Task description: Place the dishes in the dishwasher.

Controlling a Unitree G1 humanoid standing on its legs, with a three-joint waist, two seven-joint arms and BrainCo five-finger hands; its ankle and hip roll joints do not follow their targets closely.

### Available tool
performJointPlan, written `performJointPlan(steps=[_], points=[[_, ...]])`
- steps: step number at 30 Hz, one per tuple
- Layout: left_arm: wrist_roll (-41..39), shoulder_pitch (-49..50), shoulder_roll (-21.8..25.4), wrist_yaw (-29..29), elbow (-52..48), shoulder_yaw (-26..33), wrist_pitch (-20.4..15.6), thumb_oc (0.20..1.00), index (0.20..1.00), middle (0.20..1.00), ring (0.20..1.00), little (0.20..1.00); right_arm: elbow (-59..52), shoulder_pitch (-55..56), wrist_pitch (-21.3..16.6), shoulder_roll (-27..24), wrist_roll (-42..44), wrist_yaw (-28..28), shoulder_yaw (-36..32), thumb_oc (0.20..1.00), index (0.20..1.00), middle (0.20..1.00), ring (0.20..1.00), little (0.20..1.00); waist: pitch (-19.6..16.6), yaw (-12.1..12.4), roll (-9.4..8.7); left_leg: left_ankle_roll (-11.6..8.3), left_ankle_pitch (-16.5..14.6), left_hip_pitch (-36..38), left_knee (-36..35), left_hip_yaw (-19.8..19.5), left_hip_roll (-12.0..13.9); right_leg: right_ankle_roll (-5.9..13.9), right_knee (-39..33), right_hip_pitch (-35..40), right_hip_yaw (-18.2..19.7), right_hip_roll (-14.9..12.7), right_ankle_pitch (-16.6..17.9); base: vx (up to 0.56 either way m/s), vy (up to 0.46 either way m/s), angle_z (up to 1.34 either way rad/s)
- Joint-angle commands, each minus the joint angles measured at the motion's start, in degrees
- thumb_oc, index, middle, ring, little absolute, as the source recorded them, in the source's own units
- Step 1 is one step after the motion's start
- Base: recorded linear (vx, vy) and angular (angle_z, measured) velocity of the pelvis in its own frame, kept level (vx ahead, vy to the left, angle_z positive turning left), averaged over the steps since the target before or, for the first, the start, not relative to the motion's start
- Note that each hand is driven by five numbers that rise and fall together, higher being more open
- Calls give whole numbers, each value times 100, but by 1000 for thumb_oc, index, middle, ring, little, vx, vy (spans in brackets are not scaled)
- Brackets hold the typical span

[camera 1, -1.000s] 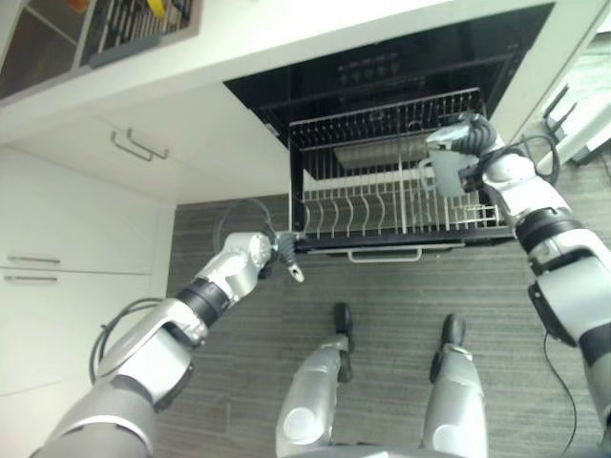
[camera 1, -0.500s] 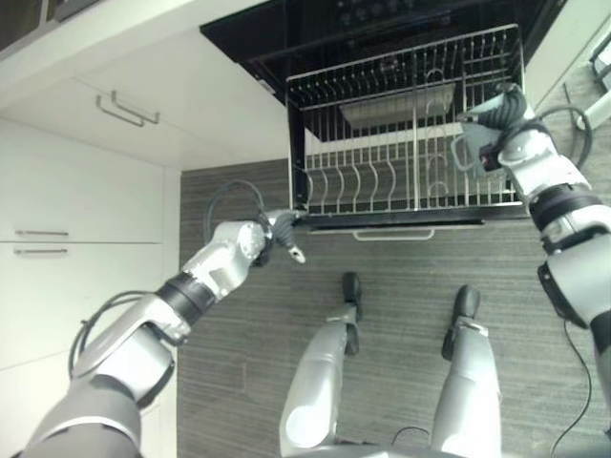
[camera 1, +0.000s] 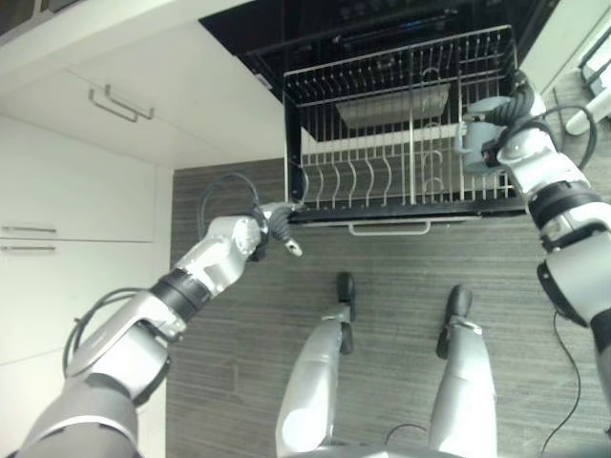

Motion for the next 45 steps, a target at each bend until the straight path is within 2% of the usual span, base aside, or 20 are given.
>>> performJointPlan(steps=[1, 3, 7, 11, 13, 14, 18, 19, 20, 21, 24, 26, 30, 33, 37, 40, 42, 45], points=[[-893, 2585, -465, -992, 490, -1605, 49, 1000, 1000, 1000, 1000, 1000, -490, -966, -558, -341, -73, -438, -297, 1000, 1000, 1000, 1000, 1000, 808, 335, -326, 57, -592, -289, 176, -44, -94, 20, 27, -107, -160, 30, -410, -31, 21, -4], [-884, 2615, -466, -897, 462, -1587, 12, 1000, 1000, 1000, 1000, 1000, -768, -974, -870, -341, 89, -738, -371, 1000, 1000, 1000, 1000, 1000, 808, 320, -332, 48, -584, -226, 130, -24, -100, 20, -36, -28, -172, 50, -411, -34, 28, -1], [-939, 2663, -497, -660, 455, -1593, -85, 1000, 1000, 1000, 1000, 1000, -1322, -885, -1377, -244, -152, -1282, -703, 1000, 1000, 1000, 1000, 1000, 808, 295, -361, 43, -584, -98, 40, 25, -100, 34, -159, 116, -198, 74, -400, -32, 15, 0], [-1036, 2718, -582, -234, 417, -1579, -292, 1000, 1000, 1000, 1000, 1000, -1869, -750, -1677, -176, -68, -1378, -1035, 1000, 1000, 1000, 1000, 1000, 808, 258, -359, 37, -601, 72, -9, 81, -124, 30, -262, 289, -188, 99, -412, -24, 59, -1], [-1143, 2705, -590, -19, 373, -1523, -422, 1000, 1000, 1000, 1000, 1000, -2161, -647, -1711, -147, 73, -1397, -1178, 1000, 1000, 1000, 1000, 1000, 808, 236, -373, 37, -602, 134, -33, 113, -119, 19, -296, 356, -180, 120, -423, -16, 53, 2], [-1403, 2747, -583, 353, 217, -1380, -652, 1000, 1000, 1000, 1000, 1000, -2561, -420, -1705, -165, 320, -1369, -1449, 1000, 1000, 1000, 1000, 1000, 808, 205, -388, 36, -612, 238, -61, 149, -122, 14, -345, 473, -177, 136, -439, -9, 57, 2], [-1889, 2784, -456, 987, -374, -1048, -1071, 1000, 1000, 1000, 1000, 1000, -3327, 61, -1529, -184, 623, -1248, -1928, 1000, 1000, 1000, 1000, 1000, 808, 163, -388, 38, -602, 412, -132, 207, -136, 20, -429, 663, -185, 140, -449, -2, 61, 1], [-2124, 2834, -358, 1368, -776, -837, -1391, 1000, 1000, 1000, 1000, 1000, -3710, 318, -1502, -218, 746, -1214, -2156, 1000, 1000, 1000, 1000, 1000, 808, 145, -388, 49, -602, 510, -172, 224, -148, 22, -455, 756, -191, 141, -457, -75, 69, 0], [-2611, 2873, -256, 1850, -1322, -526, -2014, 1000, 1000, 1000, 1000, 1000, -4203, 645, -1387, -245, 729, -1196, -2366, 1000, 1000, 1000, 1000, 1000, 808, 138, -374, 86, -463, 507, -217, 306, -131, -14, -527, 772, -270, 119, -313, -78, 56, 2], [-2795, 2905, -204, 1983, -1699, -307, -2054, 1000, 1000, 1000, 1000, 1000, -4516, 868, -1321, -256, 745, -1238, -2502, 1000, 1000, 1000, 1000, 1000, 808, 143, -375, 97, -451, 570, -258, 322, -133, -18, -593, 858, -303, 112, -290, -77, 19, 3], [-3145, 3012, 25, 2706, -2744, 441, -2732, 1000, 1000, 1000, 1000, 1000, -5468, 1895, -1420, -138, 1015, -1363, -3060, 1000, 1000, 1000, 1000, 1000, 808, 161, -433, 136, -500, 769, -307, 266, -173, 0, -738, 1159, -436, 81, -260, 14, -55, 10], [-3334, 3021, 18, 2931, -3069, 799, -2943, 1000, 1000, 1000, 1000, 1000, -5950, 2413, -1462, 17, 1110, -1483, -3247, 1000, 1000, 1000, 1000, 1000, 808, 153, -504, 163, -515, 904, -362, 240, -186, 3, -872, 1356, -508, 90, -225, 2, -58, 21], [-3713, 2829, -230, 3214, -3437, 1465, -3423, 1000, 1000, 1000, 1000, 1000, -6987, 3580, -1813, 451, 860, -1658, -3338, 1000, 1000, 1000, 1000, 1000, 808, 51, -674, 220, -543, 1258, -505, 242, -216, 10, -1192, 1798, -536, 162, -145, -8, 14, 9], [-3770, 2624, -405, 3501, -3528, 1822, -3654, 1000, 1000, 1000, 1000, 1000, -7558, 4211, -1934, 570, 620, -1524, -3246, 1000, 1000, 1000, 1000, 1000, 807, -70, -842, 235, -596, 1513, -528, 294, -227, 40, -1395, 2099, -493, 187, -85, -24, 70, 1], [-3815, 2611, -575, 3576, -3585, 2367, -3795, 1000, 1000, 1000, 1000, 1000, -7939, 4857, -2005, 603, 631, -1016, -3296, 1000, 1000, 1000, 1000, 1000, 623, -140, -1064, 236, -748, 1883, -516, 320, -261, 88, -1698, 2573, -508, 135, 23, 6, 84, 3], [-3813, 2912, -662, 3423, -3810, 2879, -3813, 1000, 1000, 1000, 1000, 1000, -8140, 5550, -2087, 664, 896, -503, -3584, 1000, 1000, 1000, 1000, 1000, 341, -148, -1243, 262, -853, 2218, -563, 362, -330, 152, -2084, 3053, -564, 12, 264, 51, 107, 2], [-3883, 3127, -700, 3262, -3920, 3126, -3861, 1000, 1000, 1000, 1000, 1000, -8215, 5890, -2132, 696, 786, -280, -3720, 1000, 1000, 1000, 1000, 1000, 194, -147, -1287, 273, -909, 2407, -606, 387, -360, 211, -2261, 3288, -564, -57, 391, 68, 123, -5], [-4003, 3512, -822, 2919, -4053, 3585, -3937, 1000, 1000, 1000, 1000, 1000, -8354, 6360, -2005, 874, 703, 136, -3908, 1000, 1000, 1000, 1000, 1000, -126, -169, -1302, 316, -893, 2837, -923, 401, -437, 339, -2458, 3540, -516, -187, 692, 100, 197, -3]])
